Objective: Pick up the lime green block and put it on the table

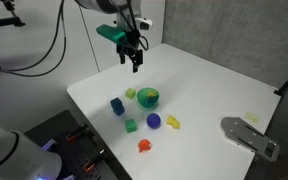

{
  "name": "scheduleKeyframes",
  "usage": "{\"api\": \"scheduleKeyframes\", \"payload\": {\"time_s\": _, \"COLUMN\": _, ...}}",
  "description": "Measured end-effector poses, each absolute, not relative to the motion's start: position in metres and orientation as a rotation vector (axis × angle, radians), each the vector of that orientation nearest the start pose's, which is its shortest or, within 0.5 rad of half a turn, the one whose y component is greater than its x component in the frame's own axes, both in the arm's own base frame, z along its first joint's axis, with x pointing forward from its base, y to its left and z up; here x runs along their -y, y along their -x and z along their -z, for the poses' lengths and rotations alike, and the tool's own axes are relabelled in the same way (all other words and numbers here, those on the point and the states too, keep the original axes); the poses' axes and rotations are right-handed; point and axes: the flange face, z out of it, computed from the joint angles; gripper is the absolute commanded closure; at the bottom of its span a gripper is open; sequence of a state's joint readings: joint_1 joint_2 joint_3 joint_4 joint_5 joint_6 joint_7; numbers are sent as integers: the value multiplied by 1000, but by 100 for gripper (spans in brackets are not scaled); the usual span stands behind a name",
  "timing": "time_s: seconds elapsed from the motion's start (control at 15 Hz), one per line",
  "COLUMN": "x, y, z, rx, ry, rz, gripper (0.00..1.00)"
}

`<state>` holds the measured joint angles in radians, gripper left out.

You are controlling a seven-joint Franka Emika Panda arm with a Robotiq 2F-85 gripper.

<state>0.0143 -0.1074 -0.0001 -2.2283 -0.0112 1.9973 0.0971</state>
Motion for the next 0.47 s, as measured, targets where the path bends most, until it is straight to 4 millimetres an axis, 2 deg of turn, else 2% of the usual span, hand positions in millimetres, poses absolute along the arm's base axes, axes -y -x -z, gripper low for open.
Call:
{"api": "scheduleKeyframes", "payload": {"time_s": 0.27, "x": -12, "y": -481, "z": -451, "rx": -106, "ry": 3156, "rz": -89, "gripper": 0}}
{"api": "scheduleKeyframes", "payload": {"time_s": 0.47, "x": -15, "y": -477, "z": -458, "rx": -97, "ry": 3158, "rz": -72, "gripper": 0}}
